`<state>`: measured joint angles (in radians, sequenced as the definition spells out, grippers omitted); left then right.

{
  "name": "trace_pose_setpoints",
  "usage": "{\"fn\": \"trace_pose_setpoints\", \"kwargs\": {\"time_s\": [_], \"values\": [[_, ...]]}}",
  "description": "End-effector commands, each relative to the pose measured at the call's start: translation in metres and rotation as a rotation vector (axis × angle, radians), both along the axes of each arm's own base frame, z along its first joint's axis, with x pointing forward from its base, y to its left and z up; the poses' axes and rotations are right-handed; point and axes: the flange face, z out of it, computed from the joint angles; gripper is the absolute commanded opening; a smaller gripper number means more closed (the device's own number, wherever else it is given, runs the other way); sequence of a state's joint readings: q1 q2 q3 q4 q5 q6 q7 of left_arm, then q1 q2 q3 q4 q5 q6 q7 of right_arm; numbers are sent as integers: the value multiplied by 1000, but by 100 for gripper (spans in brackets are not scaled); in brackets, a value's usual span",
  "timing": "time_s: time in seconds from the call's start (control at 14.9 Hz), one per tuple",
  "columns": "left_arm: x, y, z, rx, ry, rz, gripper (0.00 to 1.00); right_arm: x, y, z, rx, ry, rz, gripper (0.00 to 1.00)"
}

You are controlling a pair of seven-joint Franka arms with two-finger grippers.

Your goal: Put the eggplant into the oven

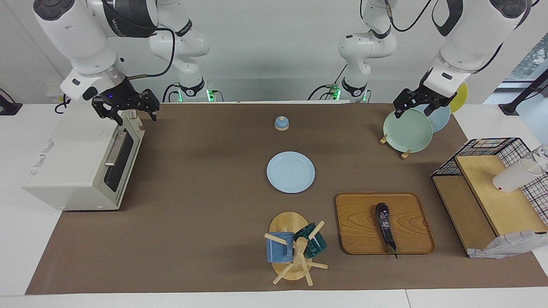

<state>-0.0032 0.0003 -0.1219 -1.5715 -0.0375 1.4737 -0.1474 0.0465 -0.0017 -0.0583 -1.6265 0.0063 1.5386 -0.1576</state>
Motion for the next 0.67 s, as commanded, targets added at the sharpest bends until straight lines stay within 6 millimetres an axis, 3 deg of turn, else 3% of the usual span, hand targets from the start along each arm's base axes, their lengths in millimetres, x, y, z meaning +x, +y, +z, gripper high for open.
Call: {"fn": "trace_pose_setpoints", "kwargs": {"time_s": [0.0,0.6], "values": [[0,7,2,-20,-6,-5,100,-2,0,-1,-15,-2,-18,100],[-1,14,-3,-21,-28,14,100,-2,-1,-1,-15,-2,-19,100]]}}
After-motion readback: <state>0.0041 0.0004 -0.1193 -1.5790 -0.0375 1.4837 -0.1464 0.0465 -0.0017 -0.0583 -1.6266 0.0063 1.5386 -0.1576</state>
